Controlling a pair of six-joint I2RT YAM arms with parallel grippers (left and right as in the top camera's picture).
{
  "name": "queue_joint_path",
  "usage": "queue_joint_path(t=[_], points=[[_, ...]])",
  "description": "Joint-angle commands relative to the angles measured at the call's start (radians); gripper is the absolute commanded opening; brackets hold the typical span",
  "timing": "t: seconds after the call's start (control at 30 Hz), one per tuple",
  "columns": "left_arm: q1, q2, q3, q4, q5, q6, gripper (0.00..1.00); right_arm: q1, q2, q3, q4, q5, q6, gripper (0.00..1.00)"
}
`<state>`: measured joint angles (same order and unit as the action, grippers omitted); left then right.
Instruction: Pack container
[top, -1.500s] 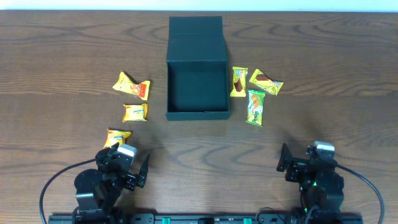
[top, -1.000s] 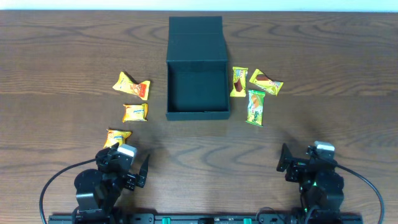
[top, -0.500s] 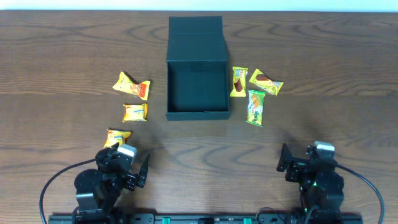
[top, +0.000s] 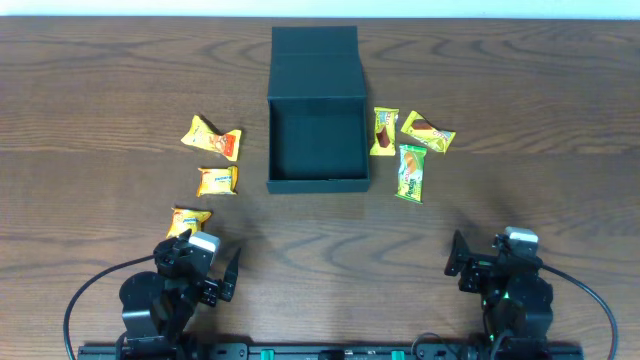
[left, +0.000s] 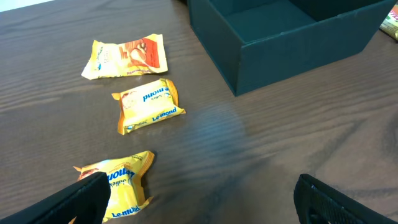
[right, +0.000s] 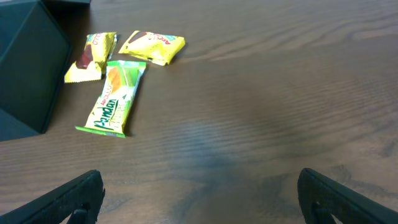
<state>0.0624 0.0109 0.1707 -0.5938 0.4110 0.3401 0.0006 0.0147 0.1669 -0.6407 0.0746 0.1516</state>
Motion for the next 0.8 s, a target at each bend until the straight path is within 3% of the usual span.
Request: queue_joint_path(t=[0.0, 0.33, 0.4, 0.5, 0.67, 0.77], points=[[-0.004, -0.007, -0.011, 0.004, -0.003, -0.004, 0.95, -0.015, -0.009, -0.011, -0.006, -0.004, -0.011, 0.99], [-0.004, -0.007, -0.011, 0.004, -0.003, -0.004, 0.95, -0.015, -0.009, -0.011, 0.022, -0.013, -0.007, 0.99], [-0.004, -0.007, -0.011, 0.004, -0.003, -0.004, 0.95, -0.015, -0.009, -0.012, 0.107, -0.105, 0.157, 0.99], [-0.004, -0.007, -0.011, 0.004, -0.003, -0.004, 0.95, -0.015, -0.009, -0.012, 0.132, -0.383, 0.6, 0.99], [-0.004, -0.007, -0.011, 0.004, -0.003, -0.004, 0.95, -0.015, -0.009, -0.012, 0.132, -0.427, 0.864, 0.99], [-0.004, -0.007, -0.011, 0.004, -0.003, -0.004, 0.95, -0.015, -0.009, -0.012, 0.124, -0.425, 0.925, 0.99]])
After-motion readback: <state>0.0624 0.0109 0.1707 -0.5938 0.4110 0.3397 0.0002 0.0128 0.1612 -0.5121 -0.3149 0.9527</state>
